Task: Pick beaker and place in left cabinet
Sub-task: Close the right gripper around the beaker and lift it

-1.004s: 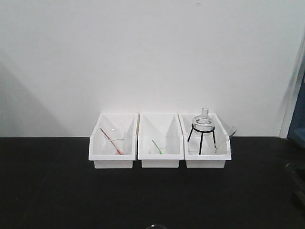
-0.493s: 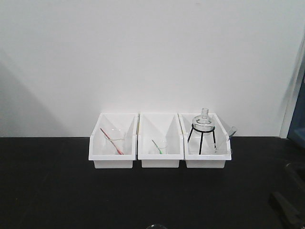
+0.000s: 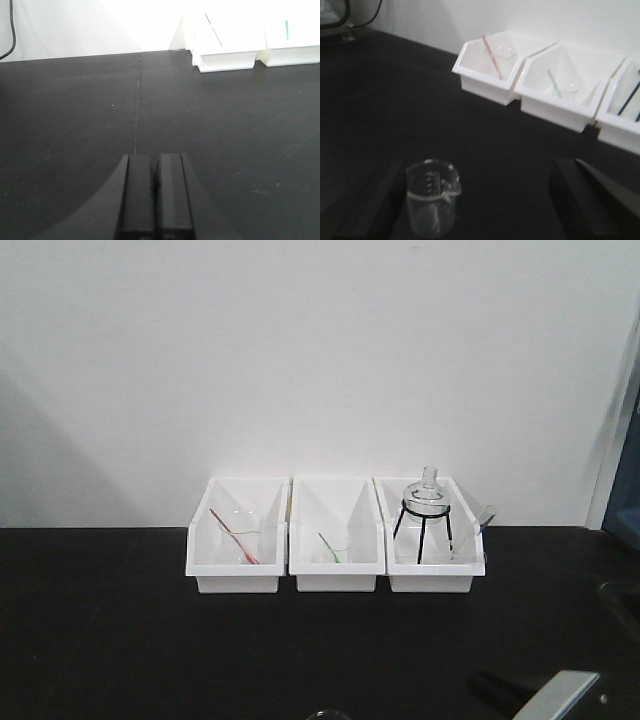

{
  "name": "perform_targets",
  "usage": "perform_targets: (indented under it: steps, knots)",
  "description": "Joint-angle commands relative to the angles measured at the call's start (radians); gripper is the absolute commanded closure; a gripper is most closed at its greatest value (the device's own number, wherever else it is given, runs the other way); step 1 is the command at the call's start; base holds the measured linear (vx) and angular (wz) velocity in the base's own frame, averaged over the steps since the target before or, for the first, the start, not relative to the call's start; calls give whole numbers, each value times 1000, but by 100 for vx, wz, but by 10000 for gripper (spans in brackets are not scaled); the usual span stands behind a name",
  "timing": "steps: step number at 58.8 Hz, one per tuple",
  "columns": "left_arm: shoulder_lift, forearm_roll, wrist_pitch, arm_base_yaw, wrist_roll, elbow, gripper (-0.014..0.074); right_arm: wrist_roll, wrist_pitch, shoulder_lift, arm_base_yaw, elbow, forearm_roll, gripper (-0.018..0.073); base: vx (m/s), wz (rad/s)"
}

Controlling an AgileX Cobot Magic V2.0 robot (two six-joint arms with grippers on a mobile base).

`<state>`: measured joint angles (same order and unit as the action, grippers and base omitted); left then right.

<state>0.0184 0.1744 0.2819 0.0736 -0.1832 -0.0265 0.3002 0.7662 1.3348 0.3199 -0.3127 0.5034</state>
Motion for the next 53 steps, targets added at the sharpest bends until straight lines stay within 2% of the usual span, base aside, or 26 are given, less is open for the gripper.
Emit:
perform_targets:
  steps: [1,10,13,23,33,40,49,53]
  knots:
    - [10,0,-83,0,-4,11,593,-10,215,66,4,32,10,-36,0,0]
    - [10,0,-83,0,-4,11,593,-131,493,262,4,117,8,-32,0,0]
    - [10,0,-83,0,-4,11,593,-141,581,327,4,118,4,-32,0,0]
    - [10,0,-83,0,-4,11,593,-130,578,484,4,35,26,-32,0,0]
    - [10,0,-83,0,-4,11,593,-121,578,554,9,-60,63,-32,0,0]
    - [10,0,-83,0,-4,11,593,-79,578,588,9,-124,65,-32,0,0]
    - [10,0,-83,0,-4,11,593,-37,578,633,9,-222,147,-32,0,0]
    - [10,0,-83,0,-4,11,593,-8,578,649,9,-251,152,-32,0,0]
